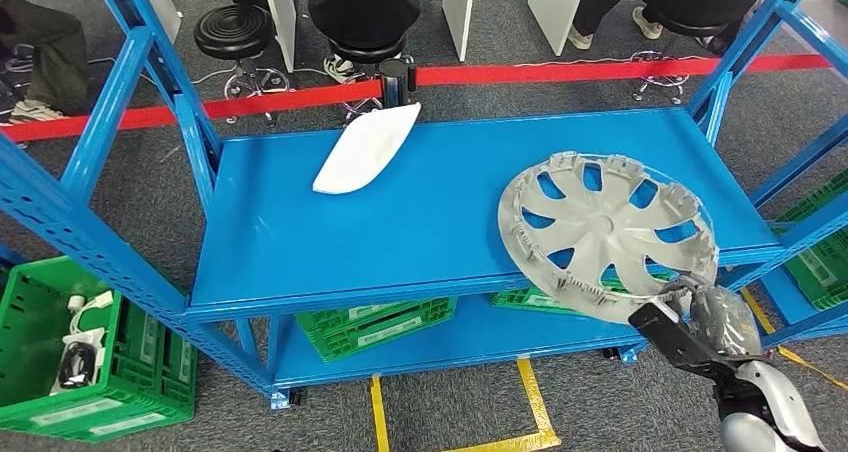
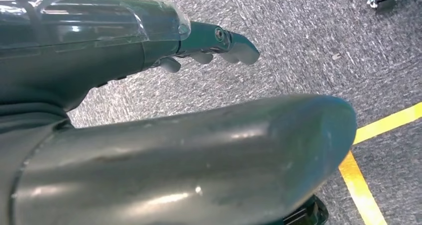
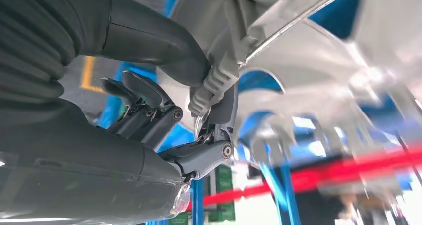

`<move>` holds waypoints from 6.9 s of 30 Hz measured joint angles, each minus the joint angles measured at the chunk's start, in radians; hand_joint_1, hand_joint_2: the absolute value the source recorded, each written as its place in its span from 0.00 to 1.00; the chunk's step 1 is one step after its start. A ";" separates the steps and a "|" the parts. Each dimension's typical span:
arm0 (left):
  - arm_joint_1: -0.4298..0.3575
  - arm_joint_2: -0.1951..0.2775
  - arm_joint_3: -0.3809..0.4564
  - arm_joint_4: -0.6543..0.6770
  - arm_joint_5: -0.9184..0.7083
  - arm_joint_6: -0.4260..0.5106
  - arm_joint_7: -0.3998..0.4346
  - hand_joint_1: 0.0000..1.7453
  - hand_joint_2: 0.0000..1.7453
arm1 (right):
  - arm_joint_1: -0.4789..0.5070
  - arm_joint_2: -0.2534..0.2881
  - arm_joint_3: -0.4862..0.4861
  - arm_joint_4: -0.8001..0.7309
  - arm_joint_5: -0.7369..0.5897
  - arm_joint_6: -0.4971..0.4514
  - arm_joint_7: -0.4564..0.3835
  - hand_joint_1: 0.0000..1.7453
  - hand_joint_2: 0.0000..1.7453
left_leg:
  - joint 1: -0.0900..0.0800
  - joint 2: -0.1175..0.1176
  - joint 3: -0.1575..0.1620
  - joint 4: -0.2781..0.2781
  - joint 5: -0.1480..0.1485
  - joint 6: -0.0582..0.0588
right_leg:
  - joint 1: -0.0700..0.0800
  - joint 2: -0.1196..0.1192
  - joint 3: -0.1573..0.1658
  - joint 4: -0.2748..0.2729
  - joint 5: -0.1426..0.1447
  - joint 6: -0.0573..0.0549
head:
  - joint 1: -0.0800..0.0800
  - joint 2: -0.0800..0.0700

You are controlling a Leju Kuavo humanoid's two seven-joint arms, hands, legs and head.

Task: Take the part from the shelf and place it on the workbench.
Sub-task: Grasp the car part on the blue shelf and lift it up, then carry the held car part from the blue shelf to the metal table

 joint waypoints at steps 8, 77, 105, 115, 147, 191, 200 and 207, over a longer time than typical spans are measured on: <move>0.005 0.001 0.017 0.001 0.071 0.033 -0.063 0.00 0.00 | -0.047 -0.001 -0.223 -0.368 -0.271 0.025 0.047 1.00 1.00 | -0.004 0.011 -0.001 0.000 -0.001 0.001 | -0.003 0.004 -0.003 0.003 0.000 0.000 | 0.000 0.000; 0.002 -0.036 0.177 0.000 0.182 -0.008 -0.346 0.00 1.00 | -0.156 0.371 0.215 -0.987 -0.230 -0.227 -0.411 1.00 1.00 | -0.002 -0.004 0.000 -0.001 -0.002 0.000 | -0.003 0.003 -0.003 0.003 -0.003 0.000 | 0.011 0.000; 0.008 -0.022 0.171 0.001 0.069 0.041 -0.179 0.00 1.00 | -0.168 0.457 0.280 -0.783 -0.522 -0.220 -0.561 1.00 1.00 | -0.010 0.020 -0.011 -0.014 0.032 0.000 | 0.001 0.008 0.027 0.004 -0.019 -0.012 | 0.016 0.000; 0.000 -0.015 0.170 0.001 0.068 0.050 -0.168 0.00 1.00 | -0.207 0.473 0.294 -0.727 -0.537 -0.214 -0.568 1.00 1.00 | 0.005 -0.005 -0.095 0.265 -0.140 -0.043 | 0.001 -0.017 -0.038 -0.001 0.036 -0.044 | -0.017 0.000; 0.008 0.007 0.170 0.000 0.131 0.080 -0.177 0.00 1.00 | -0.232 0.475 0.322 -0.633 -0.584 -0.222 -0.601 1.00 1.00 | 0.011 -0.005 -0.123 0.260 -0.077 -0.050 | 0.016 -0.018 -0.012 -0.057 0.058 -0.057 | -0.005 0.000; 0.011 -0.013 0.170 0.000 0.111 0.228 -0.190 0.00 1.00 | -0.281 0.471 0.254 -0.725 -0.433 -0.229 -0.476 1.00 1.00 | 0.001 -0.002 0.045 -0.025 -0.018 0.023 | 0.017 -0.006 -0.136 0.191 -0.096 -0.002 | -0.016 0.000; 0.003 -0.014 0.170 0.000 0.091 0.255 -0.174 0.00 1.00 | -0.303 0.473 0.252 -0.727 -0.450 -0.229 -0.473 1.00 1.00 | -0.004 0.001 -0.040 -0.018 0.060 -0.006 | 0.002 0.005 0.089 -0.011 -0.043 -0.001 | -0.005 0.000; 0.001 -0.015 0.169 0.000 0.084 0.253 -0.165 0.00 1.00 | -0.313 0.474 0.254 -0.722 -0.474 -0.228 -0.476 1.00 1.00 | 0.002 0.001 -0.122 0.157 -0.085 -0.035 | 0.018 -0.005 0.032 -0.033 -0.003 -0.054 | -0.029 0.000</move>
